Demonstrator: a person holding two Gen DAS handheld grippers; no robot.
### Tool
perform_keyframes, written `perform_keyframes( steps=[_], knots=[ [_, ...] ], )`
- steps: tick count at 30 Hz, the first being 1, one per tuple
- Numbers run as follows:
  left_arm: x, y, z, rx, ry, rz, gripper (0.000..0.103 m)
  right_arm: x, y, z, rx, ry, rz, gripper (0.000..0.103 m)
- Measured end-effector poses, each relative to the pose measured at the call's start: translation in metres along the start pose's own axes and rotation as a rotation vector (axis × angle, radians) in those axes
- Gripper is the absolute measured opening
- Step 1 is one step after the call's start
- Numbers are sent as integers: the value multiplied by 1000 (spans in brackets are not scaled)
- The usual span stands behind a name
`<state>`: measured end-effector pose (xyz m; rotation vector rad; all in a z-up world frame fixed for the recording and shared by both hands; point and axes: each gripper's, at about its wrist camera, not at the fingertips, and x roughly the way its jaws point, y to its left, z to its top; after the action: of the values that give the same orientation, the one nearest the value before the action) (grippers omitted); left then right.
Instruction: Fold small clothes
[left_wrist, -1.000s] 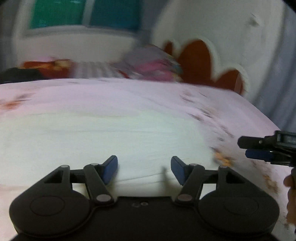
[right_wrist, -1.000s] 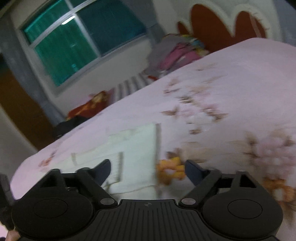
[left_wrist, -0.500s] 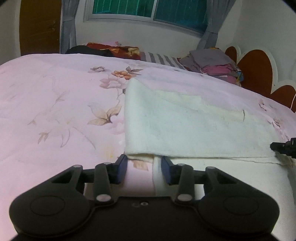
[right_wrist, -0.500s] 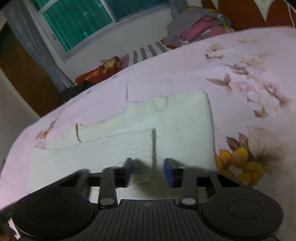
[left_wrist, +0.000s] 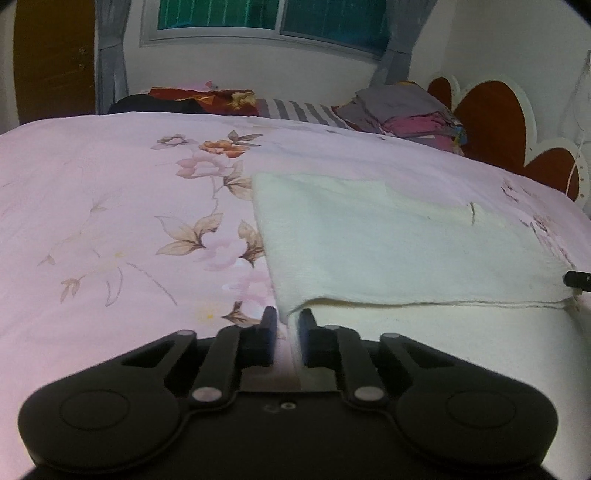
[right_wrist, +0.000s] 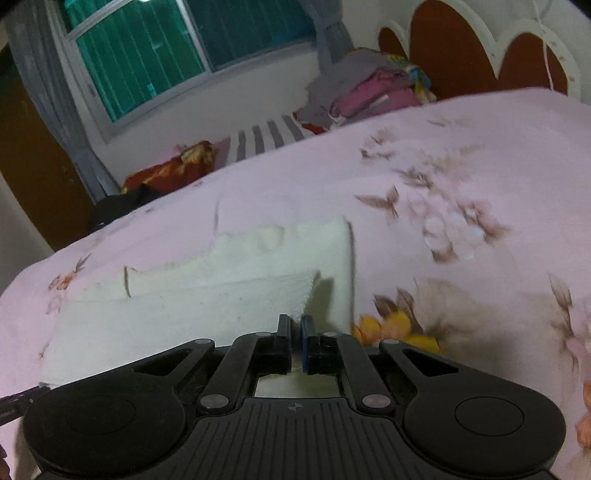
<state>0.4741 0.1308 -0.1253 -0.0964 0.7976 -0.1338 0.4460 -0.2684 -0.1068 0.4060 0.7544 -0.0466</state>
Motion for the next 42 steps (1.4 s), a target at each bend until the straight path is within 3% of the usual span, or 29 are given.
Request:
perform_keyframes(
  steps=[11, 24, 26, 27, 29, 30, 32, 34, 36, 38, 42],
  knots=[
    [5, 11, 9, -12, 42, -51, 11, -12, -6, -3, 3, -25, -25, 4],
    [10, 13, 9, -18, 48, -64, 11, 2, -6, -12, -23, 22, -55, 4],
    [7, 14, 11, -10, 60, -74, 14, 3, -7, -12, -23, 31, -55, 4],
    [0, 15, 11, -10, 49, -78, 22, 1, -8, -11, -21, 17, -60, 5],
    [-18, 14, 12, 8, -18, -80, 28, -15, -5, -9, -37, -70, -137, 7],
    [-23, 11, 15, 13, -44, -94, 28, -25, -3, -7, -55, -117, -168, 16],
    [-20, 3, 21, 7, -61, -122, 30, -34, -1, -4, -61, -148, -118, 19],
    [-4, -8, 25, 1, -37, -150, 32, -25, 7, -3, -89, -114, -68, 19],
    [23, -14, 21, -5, 67, -171, 37, -10, 15, -7, -114, -59, -60, 19],
    [23, -18, 21, 12, 62, -166, 39, 16, 17, -14, -132, 77, -106, 18],
    [19, -16, 42, 4, -11, -192, 54, 2, 20, -8, -151, 6, -92, 19]
  ],
)
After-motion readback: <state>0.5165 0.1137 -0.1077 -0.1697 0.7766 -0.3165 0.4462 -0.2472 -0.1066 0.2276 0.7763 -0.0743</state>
